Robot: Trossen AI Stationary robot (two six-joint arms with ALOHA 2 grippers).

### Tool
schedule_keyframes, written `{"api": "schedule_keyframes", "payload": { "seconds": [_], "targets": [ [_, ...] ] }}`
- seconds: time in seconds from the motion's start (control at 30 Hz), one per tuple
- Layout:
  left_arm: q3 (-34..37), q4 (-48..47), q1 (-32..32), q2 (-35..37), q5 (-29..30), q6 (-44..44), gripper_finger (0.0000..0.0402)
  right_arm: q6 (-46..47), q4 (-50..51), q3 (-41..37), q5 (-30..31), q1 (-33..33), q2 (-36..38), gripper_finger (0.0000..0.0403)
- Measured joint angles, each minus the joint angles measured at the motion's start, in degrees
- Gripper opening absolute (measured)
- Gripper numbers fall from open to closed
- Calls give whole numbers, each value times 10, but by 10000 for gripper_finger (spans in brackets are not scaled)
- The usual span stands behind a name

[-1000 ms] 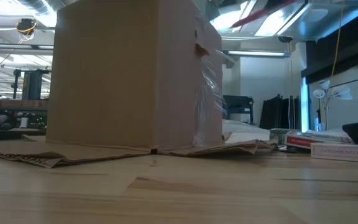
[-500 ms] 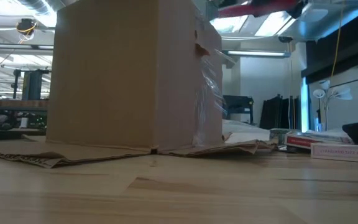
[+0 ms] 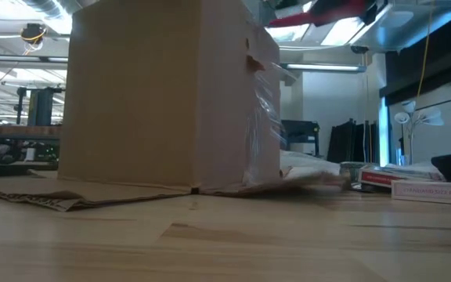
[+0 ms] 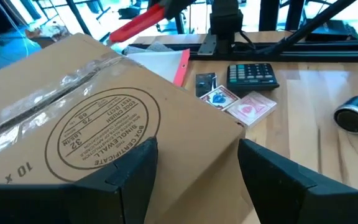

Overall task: Unpack boxes
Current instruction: Break down box until it is fully flat

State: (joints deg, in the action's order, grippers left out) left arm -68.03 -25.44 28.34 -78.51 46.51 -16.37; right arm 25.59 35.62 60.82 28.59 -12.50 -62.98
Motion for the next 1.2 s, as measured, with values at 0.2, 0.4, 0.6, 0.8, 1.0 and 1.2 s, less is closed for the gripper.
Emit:
{"api": "schedule_keyframes", "payload": {
  "seconds": [0.2,0.4,0.6,0.8,1.0,1.2],
  "targets": [
    [1,15,0,-1,-5,14,219,-6,-9,0,8,3,-13,128],
    [1,16,-2,-1,-7,15,219,7,-30,0,-12,3,-17,128],
    [1,16,-5,-1,-6,20,219,46,-63,2,-42,12,-18,128],
    [1,15,-6,-1,-5,19,219,51,-37,3,-128,26,-9,128],
    [1,16,-6,-1,-5,21,219,28,-30,-10,-206,-61,-18,128],
    [1,17,-6,-1,-5,22,219,41,-173,-116,-162,-154,-88,128]
  ]
}}
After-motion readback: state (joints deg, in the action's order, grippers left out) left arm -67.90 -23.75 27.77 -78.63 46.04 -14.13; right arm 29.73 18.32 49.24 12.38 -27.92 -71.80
